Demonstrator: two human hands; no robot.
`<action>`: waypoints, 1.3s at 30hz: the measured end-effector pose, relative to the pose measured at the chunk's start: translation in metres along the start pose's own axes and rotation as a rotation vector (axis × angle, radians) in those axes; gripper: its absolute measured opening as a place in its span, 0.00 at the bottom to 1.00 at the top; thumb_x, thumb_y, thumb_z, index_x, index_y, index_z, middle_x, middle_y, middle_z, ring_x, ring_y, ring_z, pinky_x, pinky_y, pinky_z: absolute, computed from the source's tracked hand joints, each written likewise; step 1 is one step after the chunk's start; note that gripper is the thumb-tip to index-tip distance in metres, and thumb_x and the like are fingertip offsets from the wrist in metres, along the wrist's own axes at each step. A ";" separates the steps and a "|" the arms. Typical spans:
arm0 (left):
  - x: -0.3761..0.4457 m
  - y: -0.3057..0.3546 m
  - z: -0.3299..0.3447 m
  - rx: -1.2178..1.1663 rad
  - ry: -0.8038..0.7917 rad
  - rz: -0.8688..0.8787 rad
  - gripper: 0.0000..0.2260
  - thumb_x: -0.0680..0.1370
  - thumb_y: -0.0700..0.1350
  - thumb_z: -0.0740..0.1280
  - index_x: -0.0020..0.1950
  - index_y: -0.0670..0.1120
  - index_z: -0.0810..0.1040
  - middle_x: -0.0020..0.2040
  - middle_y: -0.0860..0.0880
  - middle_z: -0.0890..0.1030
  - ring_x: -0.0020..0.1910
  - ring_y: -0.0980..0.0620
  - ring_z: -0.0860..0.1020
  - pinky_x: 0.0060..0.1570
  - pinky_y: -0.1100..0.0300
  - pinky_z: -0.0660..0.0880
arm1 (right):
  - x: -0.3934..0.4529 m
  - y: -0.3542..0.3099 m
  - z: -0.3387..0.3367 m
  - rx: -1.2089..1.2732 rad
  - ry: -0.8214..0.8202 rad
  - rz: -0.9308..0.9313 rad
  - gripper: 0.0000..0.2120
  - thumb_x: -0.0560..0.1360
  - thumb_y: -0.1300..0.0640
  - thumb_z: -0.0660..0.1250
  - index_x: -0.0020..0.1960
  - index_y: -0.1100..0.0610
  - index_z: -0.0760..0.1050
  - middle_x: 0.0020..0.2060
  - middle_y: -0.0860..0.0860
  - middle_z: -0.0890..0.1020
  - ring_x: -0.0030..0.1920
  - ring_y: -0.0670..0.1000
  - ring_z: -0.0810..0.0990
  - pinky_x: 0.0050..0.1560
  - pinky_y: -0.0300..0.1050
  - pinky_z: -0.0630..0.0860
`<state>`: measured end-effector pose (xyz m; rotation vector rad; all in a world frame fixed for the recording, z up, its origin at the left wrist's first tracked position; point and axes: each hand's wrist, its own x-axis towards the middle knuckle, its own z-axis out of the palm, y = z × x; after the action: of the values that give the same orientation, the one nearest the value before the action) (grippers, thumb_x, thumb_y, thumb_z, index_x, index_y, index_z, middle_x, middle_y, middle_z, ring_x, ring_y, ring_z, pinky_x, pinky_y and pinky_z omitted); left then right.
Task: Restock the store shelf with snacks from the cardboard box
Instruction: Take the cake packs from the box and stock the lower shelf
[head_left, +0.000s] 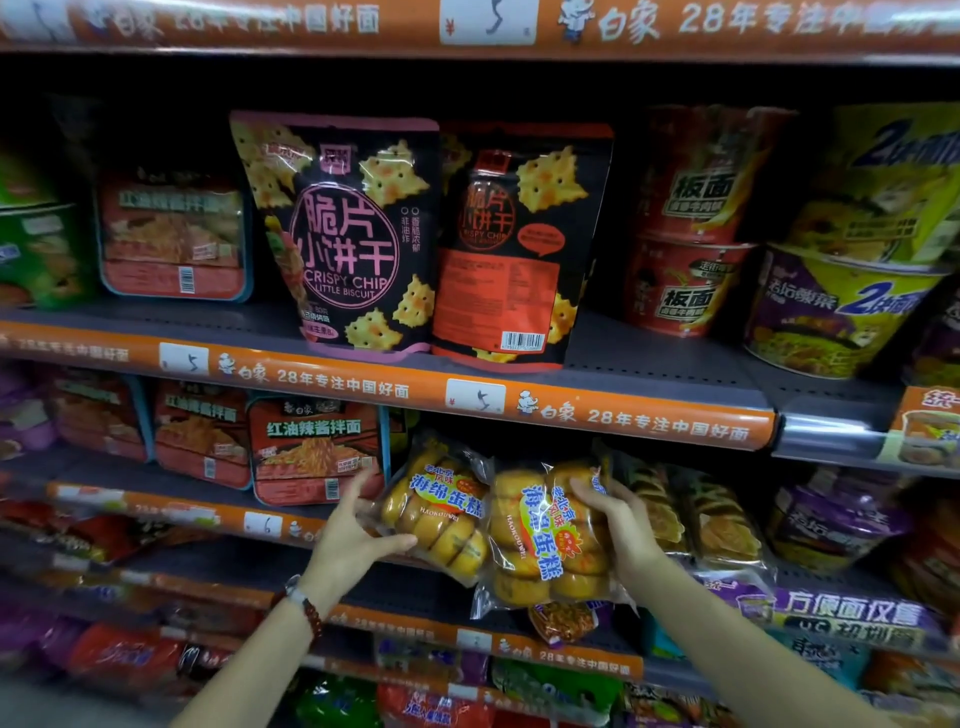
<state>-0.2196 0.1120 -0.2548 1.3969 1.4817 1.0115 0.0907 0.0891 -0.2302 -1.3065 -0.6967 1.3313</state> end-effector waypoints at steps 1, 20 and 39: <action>0.002 -0.001 -0.002 0.089 -0.020 0.013 0.35 0.62 0.41 0.82 0.62 0.61 0.70 0.52 0.53 0.80 0.54 0.52 0.79 0.55 0.55 0.75 | 0.000 0.001 0.000 -0.001 0.004 -0.003 0.25 0.69 0.56 0.74 0.61 0.53 0.67 0.47 0.57 0.83 0.47 0.60 0.83 0.44 0.53 0.79; 0.042 0.000 0.053 0.188 0.350 0.091 0.26 0.64 0.48 0.80 0.60 0.44 0.81 0.50 0.44 0.84 0.51 0.44 0.81 0.52 0.52 0.78 | 0.013 -0.017 0.009 0.059 0.214 -0.041 0.38 0.69 0.52 0.75 0.73 0.57 0.60 0.46 0.53 0.77 0.45 0.56 0.78 0.56 0.60 0.76; 0.021 -0.034 0.015 0.340 0.100 0.227 0.29 0.72 0.54 0.73 0.71 0.51 0.69 0.64 0.50 0.76 0.61 0.49 0.75 0.58 0.52 0.74 | 0.011 0.004 -0.006 0.047 0.131 0.014 0.51 0.53 0.45 0.83 0.70 0.57 0.67 0.53 0.59 0.84 0.51 0.61 0.85 0.54 0.63 0.79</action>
<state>-0.2166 0.1309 -0.2932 1.8118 1.6526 1.0114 0.0969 0.0964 -0.2386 -1.3494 -0.5634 1.2542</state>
